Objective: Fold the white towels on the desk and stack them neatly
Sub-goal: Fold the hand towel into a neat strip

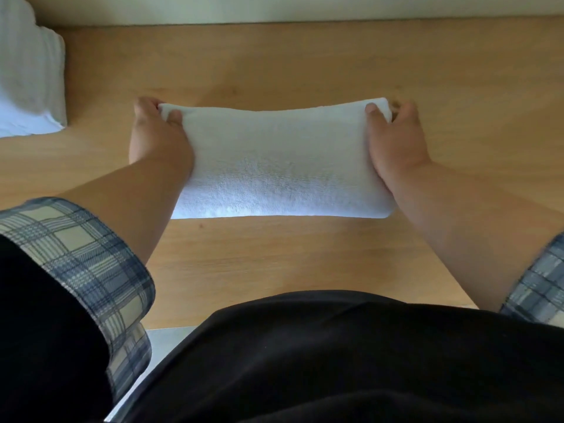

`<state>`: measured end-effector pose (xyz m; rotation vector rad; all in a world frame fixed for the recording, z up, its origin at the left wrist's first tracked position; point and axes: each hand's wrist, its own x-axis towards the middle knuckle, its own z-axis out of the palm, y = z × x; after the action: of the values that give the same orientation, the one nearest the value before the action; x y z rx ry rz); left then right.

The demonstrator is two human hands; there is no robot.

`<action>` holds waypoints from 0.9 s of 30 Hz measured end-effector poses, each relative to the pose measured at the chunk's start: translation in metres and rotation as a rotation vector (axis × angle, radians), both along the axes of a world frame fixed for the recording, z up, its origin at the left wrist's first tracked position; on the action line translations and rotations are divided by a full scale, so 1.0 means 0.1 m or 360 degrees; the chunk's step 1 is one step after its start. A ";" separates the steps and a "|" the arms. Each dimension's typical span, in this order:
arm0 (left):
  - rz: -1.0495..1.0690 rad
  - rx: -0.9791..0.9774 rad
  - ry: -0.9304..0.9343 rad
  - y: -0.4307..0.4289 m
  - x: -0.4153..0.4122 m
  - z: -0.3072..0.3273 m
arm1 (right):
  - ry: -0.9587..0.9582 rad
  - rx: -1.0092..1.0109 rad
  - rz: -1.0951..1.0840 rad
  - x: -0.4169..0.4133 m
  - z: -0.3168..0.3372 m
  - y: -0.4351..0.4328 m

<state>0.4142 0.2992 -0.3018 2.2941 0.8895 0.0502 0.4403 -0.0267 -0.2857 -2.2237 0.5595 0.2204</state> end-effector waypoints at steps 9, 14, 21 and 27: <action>-0.0074 0.0237 0.0009 -0.11 -0.06 0.16 | -0.0133 -0.0897 0.1491 -0.49 0.02 0.48; -0.1519 0.0570 -0.0090 -0.53 -0.18 0.30 | -0.0155 -0.1005 0.1518 -0.40 -0.11 0.46; -0.1562 0.0784 0.0388 -0.60 -0.16 0.02 | -0.0082 -0.1024 0.1529 -0.34 -0.09 0.48; -0.1502 0.0820 0.0409 -0.61 -0.13 -0.03 | 0.0011 -0.1075 0.1493 -0.24 -0.09 0.52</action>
<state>0.4007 0.2385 -0.3051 3.0242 -0.2086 -0.4823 0.4165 0.0249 -0.2951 -2.9985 -0.5455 0.5759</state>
